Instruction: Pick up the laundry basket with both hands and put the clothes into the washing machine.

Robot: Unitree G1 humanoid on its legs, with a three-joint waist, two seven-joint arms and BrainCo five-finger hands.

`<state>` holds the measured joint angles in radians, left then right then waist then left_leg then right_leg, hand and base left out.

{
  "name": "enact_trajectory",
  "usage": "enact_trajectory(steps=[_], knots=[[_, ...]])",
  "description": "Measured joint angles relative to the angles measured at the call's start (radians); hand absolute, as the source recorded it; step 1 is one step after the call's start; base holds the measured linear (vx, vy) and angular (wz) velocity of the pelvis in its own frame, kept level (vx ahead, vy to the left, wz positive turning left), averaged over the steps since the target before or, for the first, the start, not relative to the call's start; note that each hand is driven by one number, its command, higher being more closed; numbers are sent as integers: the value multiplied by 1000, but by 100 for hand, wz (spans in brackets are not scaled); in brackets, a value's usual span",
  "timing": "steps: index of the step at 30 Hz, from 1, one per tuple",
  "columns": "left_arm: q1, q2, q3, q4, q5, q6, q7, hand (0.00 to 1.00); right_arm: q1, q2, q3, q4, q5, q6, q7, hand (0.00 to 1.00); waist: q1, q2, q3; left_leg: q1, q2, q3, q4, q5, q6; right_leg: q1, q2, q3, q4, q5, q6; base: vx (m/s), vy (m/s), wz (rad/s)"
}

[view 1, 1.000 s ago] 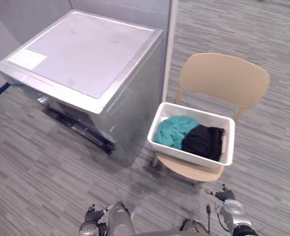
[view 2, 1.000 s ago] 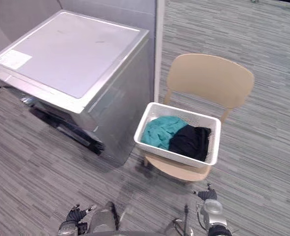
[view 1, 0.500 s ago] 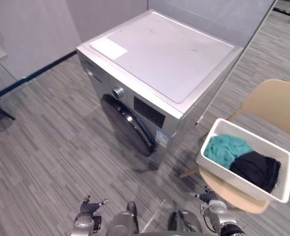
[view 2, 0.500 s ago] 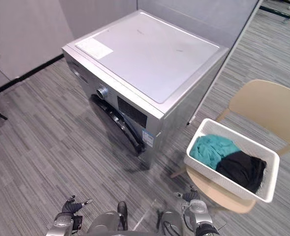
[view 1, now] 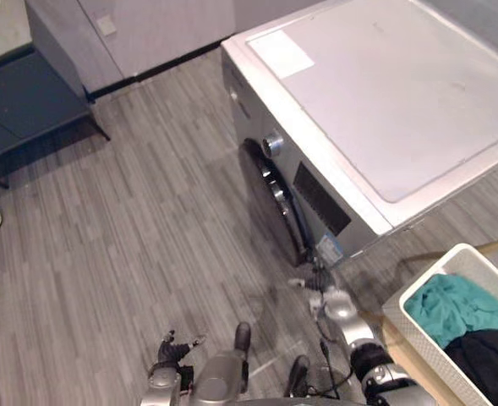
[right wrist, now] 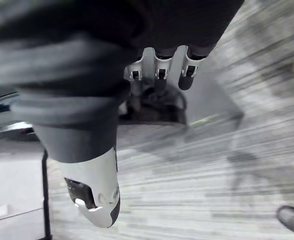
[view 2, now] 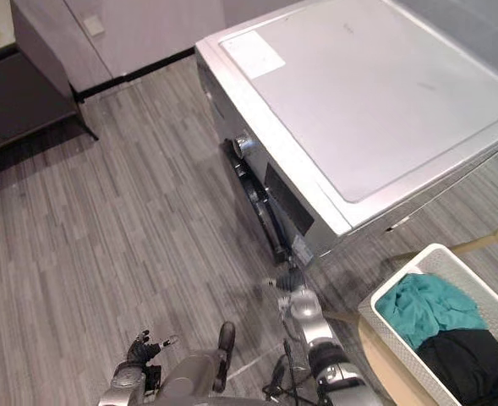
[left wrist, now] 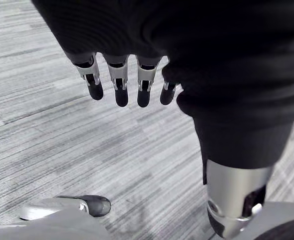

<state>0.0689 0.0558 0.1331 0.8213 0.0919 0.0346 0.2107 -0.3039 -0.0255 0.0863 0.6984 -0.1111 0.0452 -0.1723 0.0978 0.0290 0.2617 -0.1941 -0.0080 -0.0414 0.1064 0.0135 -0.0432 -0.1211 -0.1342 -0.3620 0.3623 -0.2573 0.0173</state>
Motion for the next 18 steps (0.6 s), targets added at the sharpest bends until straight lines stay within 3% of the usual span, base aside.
enact_trajectory(steps=[5, 9, 18], knots=[[-1, -16, 27, -37, -20, 0, 16, 0, -30, -13, -50, -72, -3, 10, -69, 0, 29, 8, 36, -58, -2, 1, 18, 5, -2, -46, -6, -15, 10, 2, -4, -98, 4, 8], [-1, -20, 27, -61, -22, 0, 33, 0, -107, -39, -79, -131, 26, 19, -112, 0, 30, 16, 63, -118, -2, 6, 39, 12, 1, -114, -15, -14, 57, 0, -6, -138, -3, 1], [-50, -28, 24, -105, -61, -2, 35, 0, -374, -125, -66, -136, 112, 23, -128, 0, 62, 39, 136, -198, -6, 5, 26, 53, 9, -203, -43, -41, 126, -11, -15, -133, -16, 14]])
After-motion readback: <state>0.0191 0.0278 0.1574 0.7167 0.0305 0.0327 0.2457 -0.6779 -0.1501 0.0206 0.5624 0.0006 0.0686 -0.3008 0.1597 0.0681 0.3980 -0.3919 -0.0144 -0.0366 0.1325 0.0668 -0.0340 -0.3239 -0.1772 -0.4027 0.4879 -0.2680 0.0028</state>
